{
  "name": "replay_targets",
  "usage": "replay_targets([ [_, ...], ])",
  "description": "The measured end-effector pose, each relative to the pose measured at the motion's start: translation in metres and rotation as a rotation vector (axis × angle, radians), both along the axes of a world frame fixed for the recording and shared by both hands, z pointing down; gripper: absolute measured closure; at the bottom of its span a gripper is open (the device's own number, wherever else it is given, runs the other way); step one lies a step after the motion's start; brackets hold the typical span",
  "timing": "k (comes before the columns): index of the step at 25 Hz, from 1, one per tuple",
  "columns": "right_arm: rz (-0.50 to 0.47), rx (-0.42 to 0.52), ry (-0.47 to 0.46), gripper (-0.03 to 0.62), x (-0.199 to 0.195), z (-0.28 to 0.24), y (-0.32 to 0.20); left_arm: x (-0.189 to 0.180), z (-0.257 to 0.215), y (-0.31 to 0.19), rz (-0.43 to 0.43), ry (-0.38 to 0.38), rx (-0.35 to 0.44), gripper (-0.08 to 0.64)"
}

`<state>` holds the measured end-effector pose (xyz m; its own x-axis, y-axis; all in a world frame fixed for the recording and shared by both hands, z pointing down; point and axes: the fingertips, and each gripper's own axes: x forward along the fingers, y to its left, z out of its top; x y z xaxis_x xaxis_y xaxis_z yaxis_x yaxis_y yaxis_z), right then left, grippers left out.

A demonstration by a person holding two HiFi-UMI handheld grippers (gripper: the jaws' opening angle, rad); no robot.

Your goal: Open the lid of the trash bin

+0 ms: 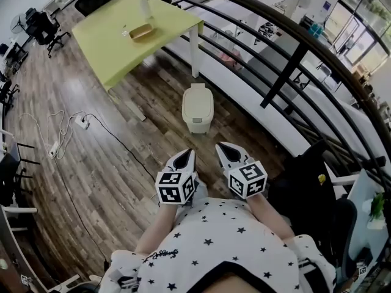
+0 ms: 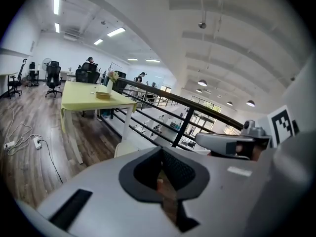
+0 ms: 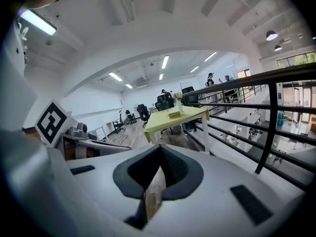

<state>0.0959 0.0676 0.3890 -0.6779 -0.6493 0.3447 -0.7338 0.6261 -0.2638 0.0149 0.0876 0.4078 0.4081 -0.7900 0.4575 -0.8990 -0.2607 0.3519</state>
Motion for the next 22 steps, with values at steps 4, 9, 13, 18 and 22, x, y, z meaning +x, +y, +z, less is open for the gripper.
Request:
replay_targets([
  [4, -0.003, -0.005, 0.010, 0.598, -0.017, 0.000, -0.031, -0.015, 0.000, -0.032, 0.008, -0.004, -0.005, 0.548],
  [9, -0.006, -0.008, 0.023, 0.598, -0.039, 0.001, -0.068, -0.037, 0.001, -0.070, 0.021, -0.018, -0.001, 0.548],
  [13, 0.000, -0.008, 0.038, 0.598, -0.057, 0.006, -0.096, -0.057, 0.006, -0.099, 0.024, -0.010, -0.002, 0.548],
  [18, 0.005, -0.009, 0.052, 0.598, -0.076, 0.013, -0.126, -0.078, 0.016, -0.132, 0.037, -0.007, -0.015, 0.548],
  [22, 0.025, -0.014, 0.061, 0.598, -0.086, 0.020, -0.149, -0.091, 0.020, -0.154, 0.054, -0.013, -0.014, 0.548],
])
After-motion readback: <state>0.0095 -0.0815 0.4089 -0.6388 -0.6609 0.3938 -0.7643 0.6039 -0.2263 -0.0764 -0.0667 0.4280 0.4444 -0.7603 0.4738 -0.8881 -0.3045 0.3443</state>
